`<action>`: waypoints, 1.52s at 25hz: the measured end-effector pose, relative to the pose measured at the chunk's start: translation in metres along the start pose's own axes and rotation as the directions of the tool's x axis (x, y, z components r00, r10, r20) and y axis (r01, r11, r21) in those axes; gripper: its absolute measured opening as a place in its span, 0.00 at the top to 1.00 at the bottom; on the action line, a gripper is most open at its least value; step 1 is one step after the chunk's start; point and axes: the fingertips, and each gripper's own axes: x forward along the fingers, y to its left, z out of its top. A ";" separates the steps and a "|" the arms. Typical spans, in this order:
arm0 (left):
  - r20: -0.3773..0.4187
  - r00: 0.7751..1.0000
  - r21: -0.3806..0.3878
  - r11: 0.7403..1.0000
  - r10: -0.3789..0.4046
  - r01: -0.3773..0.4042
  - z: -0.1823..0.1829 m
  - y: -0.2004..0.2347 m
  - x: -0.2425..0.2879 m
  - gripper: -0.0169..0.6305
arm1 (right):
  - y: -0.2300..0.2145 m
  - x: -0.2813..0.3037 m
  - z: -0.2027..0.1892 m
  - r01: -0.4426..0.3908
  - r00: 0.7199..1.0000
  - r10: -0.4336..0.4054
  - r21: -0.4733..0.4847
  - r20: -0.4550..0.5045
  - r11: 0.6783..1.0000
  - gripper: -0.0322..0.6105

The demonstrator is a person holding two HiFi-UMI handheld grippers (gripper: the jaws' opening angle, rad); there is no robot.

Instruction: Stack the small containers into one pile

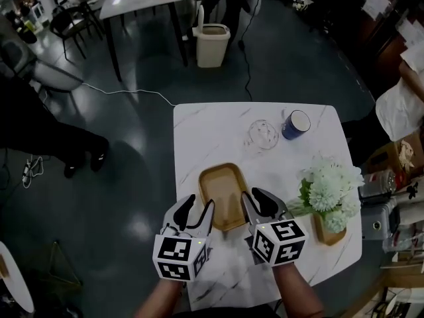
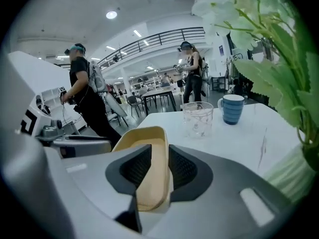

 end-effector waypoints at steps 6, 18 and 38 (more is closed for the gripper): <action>-0.021 1.000 -0.010 1.000 0.013 -0.013 -0.009 0.002 -0.002 0.72 | -0.003 0.000 -0.007 0.004 1.000 -0.004 -0.010 -0.008 1.000 0.78; -0.053 0.998 -0.025 0.999 0.023 -0.025 -0.030 -0.005 0.004 0.71 | -0.012 0.009 -0.039 0.017 0.998 -0.016 0.013 -0.068 1.000 0.78; -0.039 0.999 -0.011 1.000 -0.029 0.028 -0.034 -0.016 -0.006 0.71 | -0.010 0.003 -0.052 0.065 0.996 -0.060 0.084 -0.066 0.994 0.93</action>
